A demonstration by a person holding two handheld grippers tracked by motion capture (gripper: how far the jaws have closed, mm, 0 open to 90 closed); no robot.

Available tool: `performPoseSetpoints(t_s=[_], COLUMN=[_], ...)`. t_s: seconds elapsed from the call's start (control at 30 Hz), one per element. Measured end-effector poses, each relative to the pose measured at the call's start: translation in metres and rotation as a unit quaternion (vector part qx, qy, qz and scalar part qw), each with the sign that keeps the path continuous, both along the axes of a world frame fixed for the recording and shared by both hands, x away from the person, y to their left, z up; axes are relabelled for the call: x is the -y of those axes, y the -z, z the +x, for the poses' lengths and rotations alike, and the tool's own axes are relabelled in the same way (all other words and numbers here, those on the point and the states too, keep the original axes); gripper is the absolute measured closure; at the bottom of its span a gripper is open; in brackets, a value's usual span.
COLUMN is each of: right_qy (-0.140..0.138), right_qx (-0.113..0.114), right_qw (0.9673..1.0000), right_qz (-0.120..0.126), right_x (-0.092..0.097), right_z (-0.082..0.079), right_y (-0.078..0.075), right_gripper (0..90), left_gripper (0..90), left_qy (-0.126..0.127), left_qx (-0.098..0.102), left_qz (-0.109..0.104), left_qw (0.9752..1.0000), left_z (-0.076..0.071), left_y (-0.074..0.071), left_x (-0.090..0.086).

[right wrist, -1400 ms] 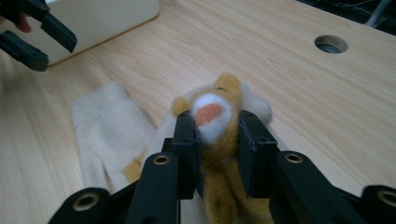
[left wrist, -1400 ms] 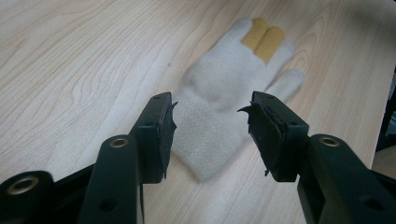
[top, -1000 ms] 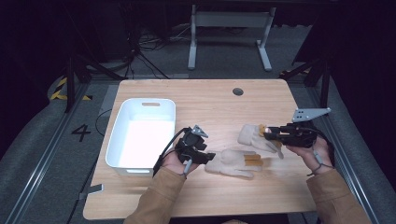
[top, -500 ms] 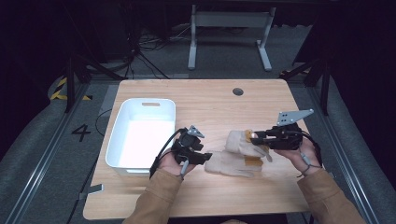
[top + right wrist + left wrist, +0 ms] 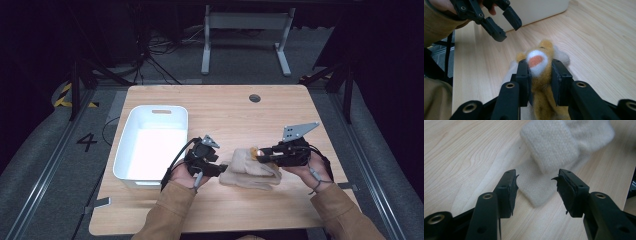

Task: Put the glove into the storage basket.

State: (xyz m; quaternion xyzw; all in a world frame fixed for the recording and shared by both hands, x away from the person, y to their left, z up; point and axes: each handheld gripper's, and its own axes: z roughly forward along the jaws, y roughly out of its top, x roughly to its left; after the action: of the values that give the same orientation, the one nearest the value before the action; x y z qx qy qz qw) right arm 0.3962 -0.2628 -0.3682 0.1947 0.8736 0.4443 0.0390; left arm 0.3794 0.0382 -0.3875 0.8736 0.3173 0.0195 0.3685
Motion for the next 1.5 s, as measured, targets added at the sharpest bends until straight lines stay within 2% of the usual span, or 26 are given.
performPoseSetpoints(t_s=[0.2, 0.4, 0.73, 1.17, 1.23, 1.33, 1.43, 1.5], right_qy=[-0.011, -0.018, -0.022, -0.014, -0.012, -0.012, -0.011, -0.007], right_qx=[-0.01, -0.029, -0.048, -0.048, -0.047, -0.045, -0.047, -0.044], right_qw=[0.9999, 0.9992, 0.9971, 0.9945, 0.994, 0.994, 0.9949, 0.9958], right_qz=[-0.002, -0.021, -0.054, -0.092, -0.098, -0.099, -0.089, -0.08], right_x=[-0.009, -0.017, -0.023, -0.028, -0.029, -0.03, -0.027, -0.025], right_z=[-0.001, 0.003, 0.006, 0.005, 0.005, 0.004, 0.003, 0.002], right_y=[0.007, 0.021, 0.035, 0.051, 0.053, 0.054, 0.051, 0.047], right_gripper=[70.7, 70.6, 70.3, 69.0, 67.4, 60.5, 52.6, 48.9], left_gripper=[50.7, 50.7, 50.6, 46.7, 45.3, 42.8, 41.8, 37.2], left_qy=[0.001, 0.004, 0.008, 0.023, 0.025, 0.028, 0.038, 0.044], left_qx=[0.0, -0.001, -0.003, 0.001, 0.003, 0.011, 0.005, 0.009], left_qz=[0.0, 0.001, 0.003, 0.007, 0.008, 0.008, 0.005, 0.0], left_qw=[1.0, 1.0, 1.0, 0.9997, 0.9997, 0.9995, 0.9993, 0.999], left_z=[0.0, 0.0, -0.001, 0.0, 0.0, -0.001, 0.0, 0.0], left_y=[0.0, 0.0, 0.002, 0.005, 0.006, 0.006, 0.006, 0.005], left_x=[0.0, 0.001, 0.003, 0.012, 0.014, 0.015, 0.016, 0.017])
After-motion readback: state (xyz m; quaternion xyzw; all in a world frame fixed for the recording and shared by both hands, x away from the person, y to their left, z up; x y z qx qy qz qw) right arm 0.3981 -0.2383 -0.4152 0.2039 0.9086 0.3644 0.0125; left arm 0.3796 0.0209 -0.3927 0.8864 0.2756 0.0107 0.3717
